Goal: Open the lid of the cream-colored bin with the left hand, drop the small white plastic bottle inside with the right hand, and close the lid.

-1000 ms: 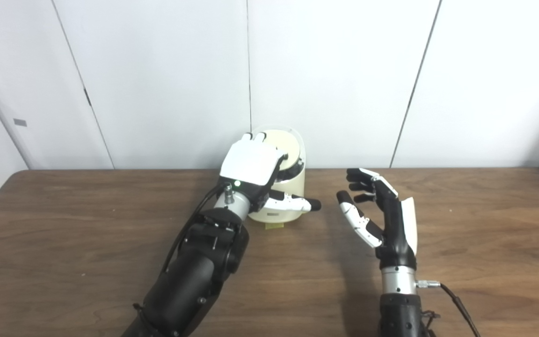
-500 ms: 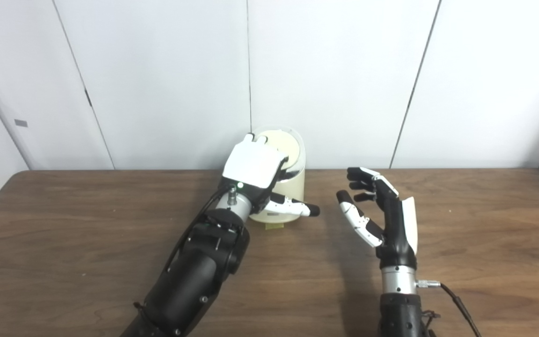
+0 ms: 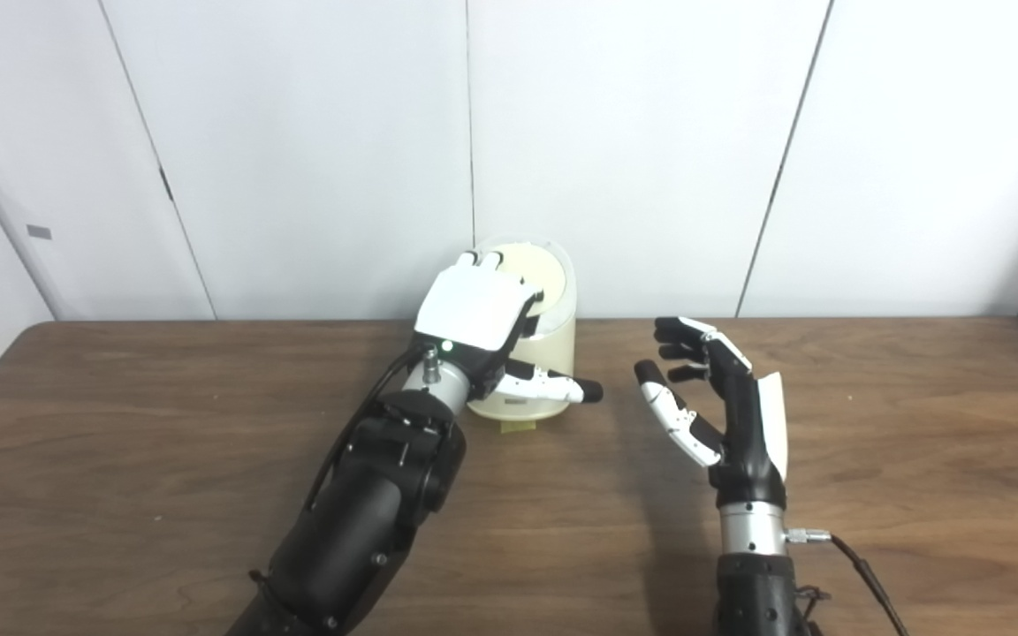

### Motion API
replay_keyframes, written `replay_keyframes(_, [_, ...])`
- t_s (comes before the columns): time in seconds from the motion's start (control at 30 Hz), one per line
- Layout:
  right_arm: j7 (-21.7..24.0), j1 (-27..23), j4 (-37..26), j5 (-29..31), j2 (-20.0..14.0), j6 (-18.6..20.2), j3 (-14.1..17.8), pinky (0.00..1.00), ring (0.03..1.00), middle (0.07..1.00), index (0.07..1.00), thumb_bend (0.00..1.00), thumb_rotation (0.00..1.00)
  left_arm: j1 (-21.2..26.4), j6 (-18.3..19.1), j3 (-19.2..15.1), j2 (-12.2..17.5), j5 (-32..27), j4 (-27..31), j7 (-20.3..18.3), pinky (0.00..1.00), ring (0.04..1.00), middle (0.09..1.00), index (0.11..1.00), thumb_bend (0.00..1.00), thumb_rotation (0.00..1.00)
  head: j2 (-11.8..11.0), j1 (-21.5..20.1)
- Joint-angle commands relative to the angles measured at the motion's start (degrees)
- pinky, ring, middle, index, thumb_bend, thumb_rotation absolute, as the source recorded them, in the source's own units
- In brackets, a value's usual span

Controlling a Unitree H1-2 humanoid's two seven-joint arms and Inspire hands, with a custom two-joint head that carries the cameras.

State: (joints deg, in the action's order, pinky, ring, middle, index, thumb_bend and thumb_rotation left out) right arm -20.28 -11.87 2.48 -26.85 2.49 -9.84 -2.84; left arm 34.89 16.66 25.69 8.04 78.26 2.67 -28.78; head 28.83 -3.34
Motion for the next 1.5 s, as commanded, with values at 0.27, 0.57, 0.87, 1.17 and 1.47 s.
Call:
replay_keyframes(0.27, [-0.6, -2.4, -1.4, -0.4, 0.0, -2.0, -0.3, 0.54, 0.657, 0.686, 0.682, 0.25, 0.51, -0.8, 1.4, -1.8, -0.6, -0.2, 2.3, 2.5, 1.00, 0.997, 0.896, 0.883, 0.96, 1.00, -0.1, 0.0])
replay_keyframes(0.57, [-1.1, -2.7, -0.9, -1.0, 0.0, -2.1, -0.3, 0.54, 0.655, 0.685, 0.681, 0.25, 0.53, -0.4, 1.4, -2.8, -0.8, 0.6, 3.1, 3.9, 1.00, 1.000, 0.942, 0.933, 0.95, 1.00, -0.3, 0.1])
replay_keyframes(0.87, [-1.0, -2.7, -0.8, -0.9, -0.1, -2.1, -0.4, 0.54, 0.656, 0.686, 0.683, 0.25, 0.54, -0.7, 0.5, -4.1, -1.6, -0.4, 5.9, 7.2, 1.00, 1.000, 0.939, 0.929, 0.93, 1.00, -0.5, 0.1])
replay_keyframes(1.17, [-1.4, -2.9, -0.2, -1.2, 0.0, -2.3, -0.5, 0.54, 0.655, 0.687, 0.685, 0.25, 0.54, 0.5, 0.3, -4.4, -2.4, 0.4, 8.5, 6.6, 1.00, 1.000, 0.987, 0.973, 0.89, 1.00, -0.6, 0.1])
replay_keyframes(1.47, [-1.9, -3.1, 0.2, -1.2, -0.1, -2.5, -0.7, 0.54, 0.658, 0.690, 0.685, 0.25, 0.53, 0.5, -0.8, -6.6, -3.4, -2.9, 10.5, 12.1, 1.00, 1.000, 1.000, 1.000, 0.82, 1.00, -0.8, 0.0])
